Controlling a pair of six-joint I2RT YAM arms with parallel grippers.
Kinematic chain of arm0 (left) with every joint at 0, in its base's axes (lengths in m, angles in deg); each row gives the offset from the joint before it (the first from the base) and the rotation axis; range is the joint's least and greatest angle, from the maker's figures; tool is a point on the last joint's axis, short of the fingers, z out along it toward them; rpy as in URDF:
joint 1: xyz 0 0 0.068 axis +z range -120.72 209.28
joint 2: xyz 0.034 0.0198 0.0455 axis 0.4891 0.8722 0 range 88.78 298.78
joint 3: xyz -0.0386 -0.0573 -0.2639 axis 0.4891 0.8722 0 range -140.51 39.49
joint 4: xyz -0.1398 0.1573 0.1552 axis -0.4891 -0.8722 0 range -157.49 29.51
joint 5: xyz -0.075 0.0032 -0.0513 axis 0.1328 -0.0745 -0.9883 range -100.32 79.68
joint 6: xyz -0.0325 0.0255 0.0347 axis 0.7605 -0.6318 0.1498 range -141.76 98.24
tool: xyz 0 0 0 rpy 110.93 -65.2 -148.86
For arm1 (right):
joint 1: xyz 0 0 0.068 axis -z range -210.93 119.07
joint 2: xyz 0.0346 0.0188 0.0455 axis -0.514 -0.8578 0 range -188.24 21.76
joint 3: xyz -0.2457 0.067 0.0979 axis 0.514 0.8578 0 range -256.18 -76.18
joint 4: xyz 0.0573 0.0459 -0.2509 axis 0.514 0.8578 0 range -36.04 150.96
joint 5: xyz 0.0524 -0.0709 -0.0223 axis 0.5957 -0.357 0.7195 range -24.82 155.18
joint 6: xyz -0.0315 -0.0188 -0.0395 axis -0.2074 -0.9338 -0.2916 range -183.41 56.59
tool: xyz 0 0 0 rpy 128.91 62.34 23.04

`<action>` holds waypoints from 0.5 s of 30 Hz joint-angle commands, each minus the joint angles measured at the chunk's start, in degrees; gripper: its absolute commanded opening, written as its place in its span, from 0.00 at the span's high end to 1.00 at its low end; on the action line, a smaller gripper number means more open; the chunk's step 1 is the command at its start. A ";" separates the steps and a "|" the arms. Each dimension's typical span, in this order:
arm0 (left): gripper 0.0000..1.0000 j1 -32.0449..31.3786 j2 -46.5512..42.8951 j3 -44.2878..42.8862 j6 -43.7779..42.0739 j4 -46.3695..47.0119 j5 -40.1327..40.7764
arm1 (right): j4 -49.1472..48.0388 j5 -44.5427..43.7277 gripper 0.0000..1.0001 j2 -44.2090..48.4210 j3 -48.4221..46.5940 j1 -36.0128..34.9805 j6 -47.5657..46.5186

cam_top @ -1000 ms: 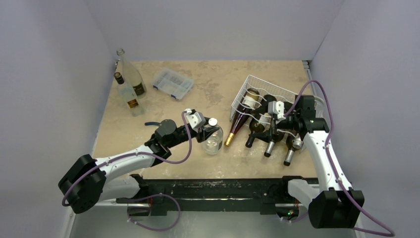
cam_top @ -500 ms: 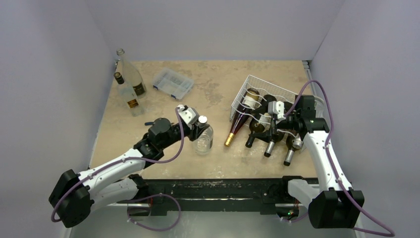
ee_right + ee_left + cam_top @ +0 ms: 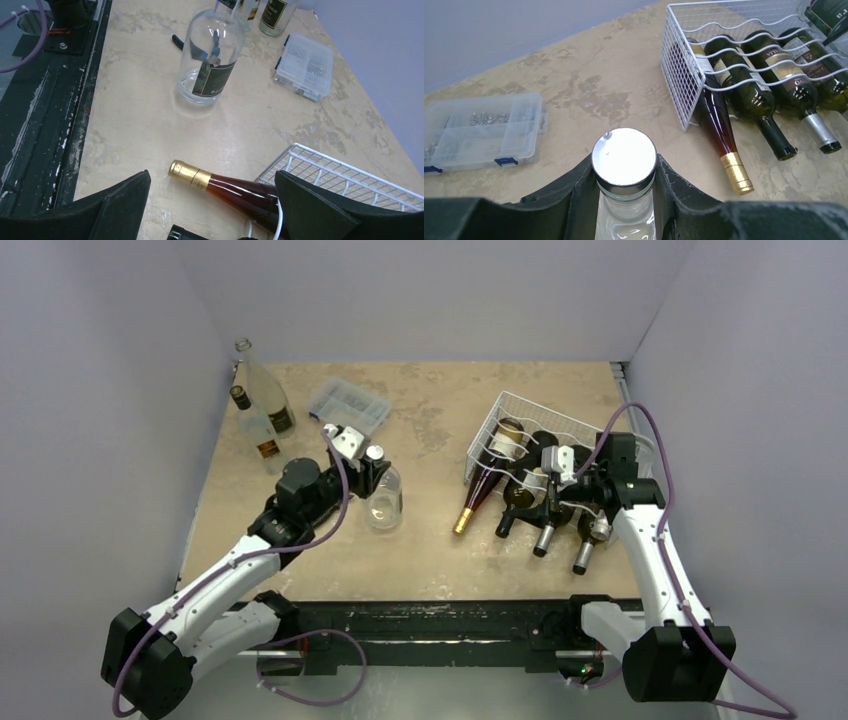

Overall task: Take the wine bottle off the wine rack
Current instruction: Pick up the wine bottle from the center of the board.

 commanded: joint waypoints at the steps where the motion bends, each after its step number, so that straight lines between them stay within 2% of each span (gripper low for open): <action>1: 1.00 3.24 -3.18 -7.80 -0.87 10.48 -0.27 | 1.66 1.10 0.01 0.93 -0.33 0.44 -1.64; 15: 1.00 15.63 -6.96 -9.56 -2.04 6.92 -1.68 | 2.52 0.97 0.01 0.75 -0.58 0.37 -2.58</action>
